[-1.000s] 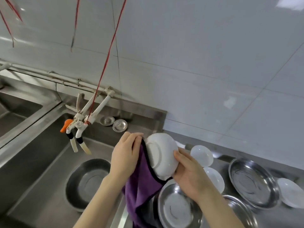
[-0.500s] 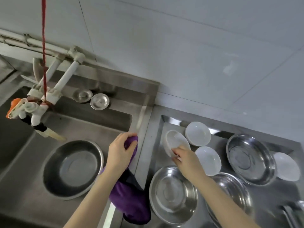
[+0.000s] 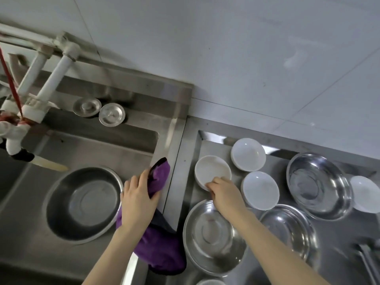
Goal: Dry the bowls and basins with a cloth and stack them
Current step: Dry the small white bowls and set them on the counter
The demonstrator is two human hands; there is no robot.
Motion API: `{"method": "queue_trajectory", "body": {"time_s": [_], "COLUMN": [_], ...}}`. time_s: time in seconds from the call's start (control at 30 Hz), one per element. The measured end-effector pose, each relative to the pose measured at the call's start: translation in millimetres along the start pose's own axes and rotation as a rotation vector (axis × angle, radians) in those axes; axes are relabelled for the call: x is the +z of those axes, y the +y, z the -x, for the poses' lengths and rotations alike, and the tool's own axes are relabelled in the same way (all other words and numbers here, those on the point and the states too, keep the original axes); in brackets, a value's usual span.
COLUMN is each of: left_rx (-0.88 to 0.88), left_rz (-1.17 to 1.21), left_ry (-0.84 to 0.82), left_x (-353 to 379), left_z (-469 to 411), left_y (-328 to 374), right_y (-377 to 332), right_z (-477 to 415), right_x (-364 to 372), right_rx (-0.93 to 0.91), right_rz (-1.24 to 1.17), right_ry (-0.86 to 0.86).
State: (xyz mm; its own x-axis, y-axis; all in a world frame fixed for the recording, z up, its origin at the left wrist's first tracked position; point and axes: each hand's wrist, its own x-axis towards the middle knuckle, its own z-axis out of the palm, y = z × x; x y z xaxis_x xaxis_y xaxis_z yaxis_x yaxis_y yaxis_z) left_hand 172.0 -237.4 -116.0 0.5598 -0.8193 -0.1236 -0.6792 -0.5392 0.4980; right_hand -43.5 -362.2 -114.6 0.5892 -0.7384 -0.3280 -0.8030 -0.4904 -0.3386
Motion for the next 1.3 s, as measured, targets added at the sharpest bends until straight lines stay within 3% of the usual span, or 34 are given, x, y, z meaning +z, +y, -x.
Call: {"method": "queue_trajectory", "body": {"time_s": [0.2, 0.37, 0.6, 1.0, 1.17, 1.3], "left_rx": [-0.030, -0.009, 0.081, 0.067, 0.060, -0.005], "left_rz": [0.039, 0.032, 0.079, 0.186, 0.208, 0.279], "left_ry": [-0.019, 0.005, 0.072, -0.017, -0.028, -0.007], "left_x": [-2.8, -15.1, -20.9, 13.8, 15.3, 4.9], "left_z": [9.6, 6.7, -13.0, -48.3, -49.2, -46.4], "left_y": [-6.2, 9.7, 56.3, 95.9, 99.4, 92.8], "right_y": [5.9, 24.4, 82.0, 136.6, 145.1, 131.4], "right_z": [8.0, 27.6, 30.3, -47.5, -57.1, -54.1], "right_x": [-1.7, -12.2, -41.8, -51.3, -47.4, -56.8], "right_rx": [0.034, 0.136, 0.373, 0.696, 0.741, 0.664], "right_rz": [-0.112, -0.204, -0.242, -0.313, -0.229, -0.150], "right_ry": [0.032, 0.186, 0.306, 0.197, 0.174, 0.278]}}
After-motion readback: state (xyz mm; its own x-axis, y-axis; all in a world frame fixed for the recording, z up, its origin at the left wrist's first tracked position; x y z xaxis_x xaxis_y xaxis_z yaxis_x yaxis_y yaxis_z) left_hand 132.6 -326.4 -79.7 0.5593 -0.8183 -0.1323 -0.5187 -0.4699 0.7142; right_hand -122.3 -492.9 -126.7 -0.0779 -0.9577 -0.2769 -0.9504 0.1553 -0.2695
